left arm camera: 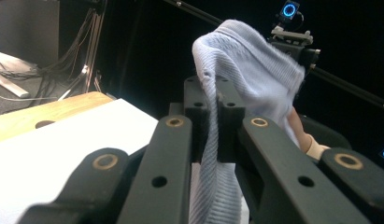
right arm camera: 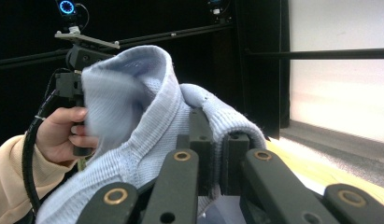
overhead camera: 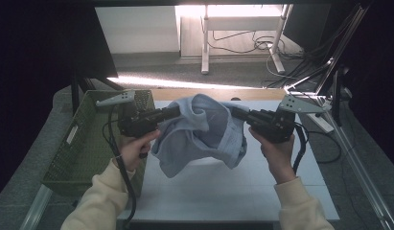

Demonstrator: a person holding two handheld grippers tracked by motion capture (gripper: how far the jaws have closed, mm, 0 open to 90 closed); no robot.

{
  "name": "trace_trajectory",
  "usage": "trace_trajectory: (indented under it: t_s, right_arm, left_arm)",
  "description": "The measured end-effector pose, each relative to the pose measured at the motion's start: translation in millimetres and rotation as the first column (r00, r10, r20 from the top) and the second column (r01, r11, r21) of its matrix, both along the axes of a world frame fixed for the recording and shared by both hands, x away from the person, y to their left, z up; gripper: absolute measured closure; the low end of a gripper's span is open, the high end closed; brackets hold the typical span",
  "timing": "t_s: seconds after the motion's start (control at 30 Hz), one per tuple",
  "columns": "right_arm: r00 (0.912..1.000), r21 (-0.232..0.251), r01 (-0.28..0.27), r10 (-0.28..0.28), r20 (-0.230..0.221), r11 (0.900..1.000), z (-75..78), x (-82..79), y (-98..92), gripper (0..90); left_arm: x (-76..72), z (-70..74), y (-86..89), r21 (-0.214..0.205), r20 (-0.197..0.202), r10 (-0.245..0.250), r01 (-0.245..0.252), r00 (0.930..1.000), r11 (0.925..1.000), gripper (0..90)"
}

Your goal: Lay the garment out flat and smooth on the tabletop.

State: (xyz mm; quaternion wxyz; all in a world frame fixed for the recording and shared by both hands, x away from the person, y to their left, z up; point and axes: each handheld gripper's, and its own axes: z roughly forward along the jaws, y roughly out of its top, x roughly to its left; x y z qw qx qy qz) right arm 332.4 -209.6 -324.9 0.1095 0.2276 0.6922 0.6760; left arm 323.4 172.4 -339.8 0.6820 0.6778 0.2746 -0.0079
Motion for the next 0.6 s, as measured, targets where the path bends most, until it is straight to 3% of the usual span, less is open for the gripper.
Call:
trace_trajectory:
  t_s: [0.37,0.6]
  right_arm:
    - [0.9999,0.005,-0.005,0.005,-0.011,1.0000,-0.3,1.4,1.7,86.2]
    - [0.9999,0.006,-0.008,0.008,0.008,1.0000,6.2,0.1,2.9,86.2]
  left_arm:
    - [2.6,-0.5,0.5,0.013,-0.009,0.009,-0.009,0.9999,0.9999,85.9]
    - [4.4,6.5,2.3,0.009,0.001,0.013,-0.013,0.9999,0.9999,85.9]
